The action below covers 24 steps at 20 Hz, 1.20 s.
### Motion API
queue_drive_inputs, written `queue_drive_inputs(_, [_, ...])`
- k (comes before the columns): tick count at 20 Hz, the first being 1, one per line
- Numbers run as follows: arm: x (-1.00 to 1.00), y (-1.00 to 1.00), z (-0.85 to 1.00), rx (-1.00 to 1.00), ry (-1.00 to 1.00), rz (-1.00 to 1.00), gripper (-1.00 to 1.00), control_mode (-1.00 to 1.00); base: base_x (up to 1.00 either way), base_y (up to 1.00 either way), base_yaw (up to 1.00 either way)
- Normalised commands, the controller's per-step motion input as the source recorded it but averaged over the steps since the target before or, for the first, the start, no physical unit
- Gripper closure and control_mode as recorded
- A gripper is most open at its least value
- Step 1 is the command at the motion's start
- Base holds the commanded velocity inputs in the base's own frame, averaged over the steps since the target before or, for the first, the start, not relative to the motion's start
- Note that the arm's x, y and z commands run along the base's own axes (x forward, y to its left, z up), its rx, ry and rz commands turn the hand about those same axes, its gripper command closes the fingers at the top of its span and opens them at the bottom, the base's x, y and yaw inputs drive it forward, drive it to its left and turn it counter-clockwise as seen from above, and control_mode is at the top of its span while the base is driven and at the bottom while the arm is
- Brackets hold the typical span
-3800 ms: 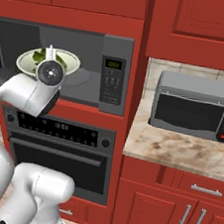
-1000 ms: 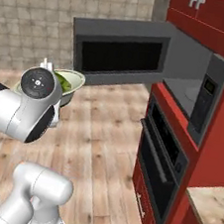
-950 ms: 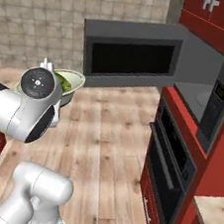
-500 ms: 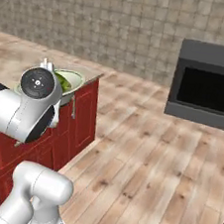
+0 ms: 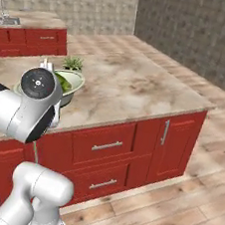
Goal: The microwave is finished heating the shrimp and lettuce. Take the bowl containing the food and place it on the dining counter.
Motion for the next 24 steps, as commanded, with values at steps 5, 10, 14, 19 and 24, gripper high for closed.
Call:
queue_drive_inputs(5, [0.0, 0.0, 0.0, 0.0, 0.0, 0.0, 1.0, 1.0, -0.06, 0.0, 0.76])
queue_drive_inputs(10, [0.0, 0.0, 0.0, 0.0, 0.0, 0.0, 1.0, 1.0, 0.0, 0.0, 0.57])
queue_drive_inputs(14, [0.0, 0.0, 0.0, 0.0, 0.0, 0.0, 1.0, 1.0, -0.09, 0.24, 0.21])
queue_drive_inputs(19, [0.0, 0.0, 0.0, 0.0, 0.0, 0.0, 1.0, 1.0, 0.0, 0.99, 0.18])
queue_drive_inputs(24, [0.0, 0.0, 0.0, 0.0, 0.0, 0.0, 1.0, 1.0, 0.0, 1.0, 0.21])
